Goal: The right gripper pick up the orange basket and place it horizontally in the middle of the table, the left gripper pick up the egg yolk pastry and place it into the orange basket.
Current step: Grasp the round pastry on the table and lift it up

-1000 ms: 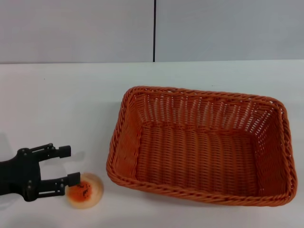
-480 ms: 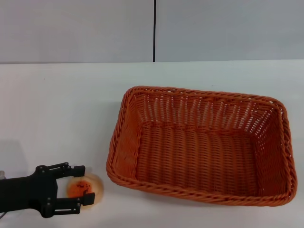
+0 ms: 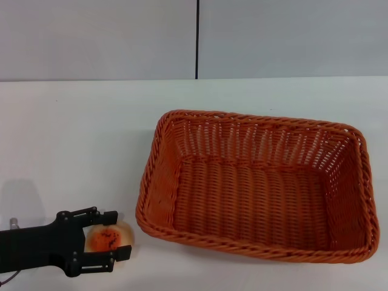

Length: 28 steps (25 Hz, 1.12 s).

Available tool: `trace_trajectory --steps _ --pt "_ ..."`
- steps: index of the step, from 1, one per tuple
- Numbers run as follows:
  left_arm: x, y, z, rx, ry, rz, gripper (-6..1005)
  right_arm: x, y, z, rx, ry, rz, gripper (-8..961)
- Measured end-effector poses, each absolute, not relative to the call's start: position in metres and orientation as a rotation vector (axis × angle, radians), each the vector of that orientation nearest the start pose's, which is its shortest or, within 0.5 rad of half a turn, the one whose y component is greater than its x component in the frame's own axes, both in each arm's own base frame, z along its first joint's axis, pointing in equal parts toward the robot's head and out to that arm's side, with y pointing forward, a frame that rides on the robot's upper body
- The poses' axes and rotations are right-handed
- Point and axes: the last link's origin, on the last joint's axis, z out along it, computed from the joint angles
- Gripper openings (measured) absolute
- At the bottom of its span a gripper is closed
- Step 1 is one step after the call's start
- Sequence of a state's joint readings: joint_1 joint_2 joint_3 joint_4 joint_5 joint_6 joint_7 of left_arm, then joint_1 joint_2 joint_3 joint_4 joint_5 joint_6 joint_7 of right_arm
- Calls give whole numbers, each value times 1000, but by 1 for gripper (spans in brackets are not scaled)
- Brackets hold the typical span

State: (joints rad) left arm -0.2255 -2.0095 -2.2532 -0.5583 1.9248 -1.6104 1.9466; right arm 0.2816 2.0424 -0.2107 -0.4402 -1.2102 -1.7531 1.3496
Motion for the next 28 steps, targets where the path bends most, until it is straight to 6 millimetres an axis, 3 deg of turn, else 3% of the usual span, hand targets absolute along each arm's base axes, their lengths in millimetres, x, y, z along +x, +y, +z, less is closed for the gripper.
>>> trace_trajectory --steps 7,11,22,28 --pt "-346 220 -10 -2784 -779 -589 797 341 259 141 -1458 629 1550 586" --pt "-347 220 -9 -2787 -768 -584 617 341 260 141 -1459 627 1551 586" --pt "-345 222 -14 -2846 -744 -528 381 340 263 142 -1462 624 1552 586" --pt "-345 223 -14 -2842 -743 -530 164 340 263 140 -1456 636 1556 586"
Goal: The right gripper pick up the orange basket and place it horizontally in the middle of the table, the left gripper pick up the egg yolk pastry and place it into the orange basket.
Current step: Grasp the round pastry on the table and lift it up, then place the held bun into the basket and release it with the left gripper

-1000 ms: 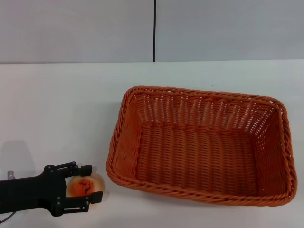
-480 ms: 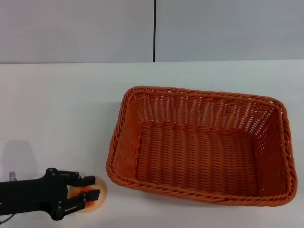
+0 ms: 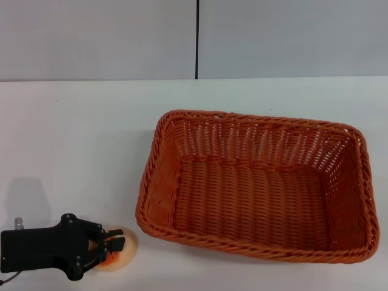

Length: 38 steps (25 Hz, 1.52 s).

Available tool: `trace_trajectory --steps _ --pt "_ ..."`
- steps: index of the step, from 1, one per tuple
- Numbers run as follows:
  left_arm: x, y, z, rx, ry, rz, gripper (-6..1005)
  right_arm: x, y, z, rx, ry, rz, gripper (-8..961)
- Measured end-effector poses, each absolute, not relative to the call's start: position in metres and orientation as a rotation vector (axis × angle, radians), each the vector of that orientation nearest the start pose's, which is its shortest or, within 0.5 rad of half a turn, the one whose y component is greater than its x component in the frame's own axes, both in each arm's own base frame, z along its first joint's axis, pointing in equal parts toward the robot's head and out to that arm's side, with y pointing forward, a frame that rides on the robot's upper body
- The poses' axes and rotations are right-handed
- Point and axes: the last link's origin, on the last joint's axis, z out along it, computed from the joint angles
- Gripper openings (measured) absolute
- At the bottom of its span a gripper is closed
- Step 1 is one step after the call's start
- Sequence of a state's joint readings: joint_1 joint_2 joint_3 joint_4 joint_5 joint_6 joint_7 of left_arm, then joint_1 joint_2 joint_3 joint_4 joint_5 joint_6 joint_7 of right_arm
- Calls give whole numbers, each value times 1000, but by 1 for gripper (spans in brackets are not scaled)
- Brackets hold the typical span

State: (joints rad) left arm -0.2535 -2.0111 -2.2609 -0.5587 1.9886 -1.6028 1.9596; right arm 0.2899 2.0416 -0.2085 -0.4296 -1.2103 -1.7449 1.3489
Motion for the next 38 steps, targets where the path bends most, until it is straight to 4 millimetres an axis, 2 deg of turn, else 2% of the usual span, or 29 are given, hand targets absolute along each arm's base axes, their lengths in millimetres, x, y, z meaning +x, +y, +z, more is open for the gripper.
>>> trace_trajectory --steps 4,7,8,11,13,15,16,19,21,22,24,27,28,31,38 --pt "-345 225 -11 -2830 -739 -538 101 342 263 139 -1450 648 1559 586" --pt "-345 231 5 -2729 -747 -630 59 342 263 138 -1449 649 1560 586" --pt "-345 231 5 -2729 -747 -630 59 342 263 138 -1449 649 1560 586" --pt "-348 239 20 -2608 -758 -681 58 342 263 138 -1450 648 1563 586" --pt "-355 248 35 -2467 -795 -712 57 342 263 138 -1450 648 1565 586" --pt "-356 250 37 -2442 -804 -719 56 342 263 138 -1449 651 1568 586" --pt "-358 253 43 -2377 -827 -750 56 342 263 137 -1449 653 1569 586" --pt "-349 260 51 -2318 -818 -866 55 341 263 134 -1452 660 1574 586" --pt "-334 265 49 -2344 -780 -949 54 340 264 132 -1454 662 1579 586" --pt "-319 271 44 -2366 -751 -1029 54 340 265 132 -1455 662 1579 586" --pt "-314 273 43 -2377 -741 -1053 54 339 265 131 -1458 663 1581 586" --pt "-289 282 26 -2452 -728 -1179 53 338 266 130 -1463 666 1580 586" --pt "-289 282 26 -2452 -728 -1179 53 338 266 130 -1463 666 1580 586" --pt "-271 289 9 -2519 -739 -1237 52 339 267 129 -1461 672 1578 586" --pt "-246 296 -23 -2699 -727 -1213 50 340 268 128 -1456 689 1581 586"
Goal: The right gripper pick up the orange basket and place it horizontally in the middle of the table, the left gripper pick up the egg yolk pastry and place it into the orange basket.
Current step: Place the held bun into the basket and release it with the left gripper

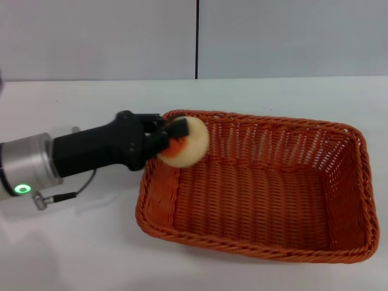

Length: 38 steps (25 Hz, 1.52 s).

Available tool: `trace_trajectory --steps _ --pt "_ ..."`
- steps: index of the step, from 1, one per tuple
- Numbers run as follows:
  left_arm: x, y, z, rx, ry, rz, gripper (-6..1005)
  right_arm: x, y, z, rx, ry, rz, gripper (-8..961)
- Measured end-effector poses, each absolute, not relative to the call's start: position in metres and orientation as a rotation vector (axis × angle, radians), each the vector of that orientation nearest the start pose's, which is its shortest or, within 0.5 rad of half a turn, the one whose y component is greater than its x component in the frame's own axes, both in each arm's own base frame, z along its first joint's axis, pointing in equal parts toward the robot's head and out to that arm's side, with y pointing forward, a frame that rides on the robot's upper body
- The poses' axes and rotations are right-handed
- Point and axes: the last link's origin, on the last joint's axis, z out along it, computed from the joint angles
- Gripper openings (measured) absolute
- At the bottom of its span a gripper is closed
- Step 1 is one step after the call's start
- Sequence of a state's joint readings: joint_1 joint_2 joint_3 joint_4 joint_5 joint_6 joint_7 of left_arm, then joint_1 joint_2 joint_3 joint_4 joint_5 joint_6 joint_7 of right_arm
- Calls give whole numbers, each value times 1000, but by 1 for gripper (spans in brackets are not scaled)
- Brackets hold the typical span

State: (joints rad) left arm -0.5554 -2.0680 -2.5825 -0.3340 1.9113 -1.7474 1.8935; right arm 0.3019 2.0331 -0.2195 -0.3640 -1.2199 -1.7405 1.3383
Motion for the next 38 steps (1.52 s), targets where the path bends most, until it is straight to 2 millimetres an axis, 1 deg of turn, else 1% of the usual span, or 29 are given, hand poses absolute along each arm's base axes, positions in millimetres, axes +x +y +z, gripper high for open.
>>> trace_trajectory --steps 2,4,9,15,18,21,22,23,24,25,27,28,30,32,36,38 --pt "-243 296 -27 -2721 -725 -1203 50 340 268 128 -1457 688 1582 586" --pt "-239 298 -33 -2742 -730 -1192 91 339 270 128 -1458 688 1582 586" --pt "-236 299 -35 -2759 -720 -1193 193 340 272 128 -1455 697 1575 586" --pt "-235 300 -34 -2746 -716 -1210 292 341 272 127 -1449 707 1570 586" --pt "-237 302 -29 -2700 -719 -1231 342 342 272 127 -1448 708 1567 586" --pt "-246 304 -16 -2594 -705 -1257 392 343 270 126 -1446 706 1558 586" --pt "-256 305 0 -2461 -671 -1291 438 344 268 126 -1444 704 1549 586" --pt "-256 305 0 -2461 -671 -1291 485 344 268 126 -1444 704 1549 586" --pt "-268 304 18 -2301 -629 -1324 531 345 267 126 -1442 702 1542 586" --pt "-268 304 18 -2301 -629 -1324 578 346 266 126 -1441 700 1535 586" --pt "-282 300 35 -2147 -584 -1338 654 349 263 126 -1436 696 1517 586" --pt "-282 300 35 -2147 -584 -1338 683 350 262 126 -1432 695 1508 586" --pt "-296 294 51 -1988 -536 -1326 742 353 259 126 -1423 694 1489 586" --pt "-305 291 59 -1908 -516 -1307 801 357 257 127 -1414 692 1460 586" --pt "-307 290 61 -1890 -513 -1300 801 360 257 127 -1408 688 1432 586" --pt "-323 280 70 -1752 -534 -1287 801 361 257 127 -1407 676 1411 586"
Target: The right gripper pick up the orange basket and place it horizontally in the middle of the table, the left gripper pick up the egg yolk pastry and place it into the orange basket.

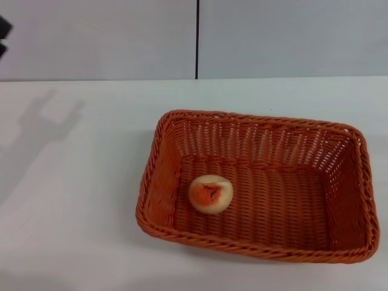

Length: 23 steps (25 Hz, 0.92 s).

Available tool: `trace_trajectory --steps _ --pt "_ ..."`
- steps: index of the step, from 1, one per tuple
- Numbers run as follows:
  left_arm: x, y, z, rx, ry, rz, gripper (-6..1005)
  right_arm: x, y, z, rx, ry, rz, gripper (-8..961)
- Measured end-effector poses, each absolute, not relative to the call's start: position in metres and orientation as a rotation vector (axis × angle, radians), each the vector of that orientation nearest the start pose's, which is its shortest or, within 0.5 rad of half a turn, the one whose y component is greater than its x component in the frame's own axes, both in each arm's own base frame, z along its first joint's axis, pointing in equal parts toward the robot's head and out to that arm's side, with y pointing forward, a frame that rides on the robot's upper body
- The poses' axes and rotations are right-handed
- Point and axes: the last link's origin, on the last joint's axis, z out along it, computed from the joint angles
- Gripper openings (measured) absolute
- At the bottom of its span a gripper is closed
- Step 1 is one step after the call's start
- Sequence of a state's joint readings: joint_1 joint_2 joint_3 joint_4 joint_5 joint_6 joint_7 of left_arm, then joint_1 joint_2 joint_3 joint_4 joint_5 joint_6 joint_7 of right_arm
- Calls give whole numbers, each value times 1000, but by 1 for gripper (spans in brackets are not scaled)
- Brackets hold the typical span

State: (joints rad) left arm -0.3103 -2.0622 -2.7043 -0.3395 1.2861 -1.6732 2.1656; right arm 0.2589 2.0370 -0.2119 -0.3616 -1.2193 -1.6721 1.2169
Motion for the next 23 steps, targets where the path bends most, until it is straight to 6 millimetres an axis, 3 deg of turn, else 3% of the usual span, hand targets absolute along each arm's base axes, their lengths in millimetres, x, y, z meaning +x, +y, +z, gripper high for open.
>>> trace_trajectory --steps 3,5,23 --pt "-323 280 70 -1752 -534 -1287 801 363 255 125 -1401 657 1378 586" --pt "-331 273 74 -1664 -541 -1288 801 365 254 125 -1392 659 1361 586" --pt "-335 269 79 -1623 -543 -1293 801 370 252 120 -1368 694 1348 586"
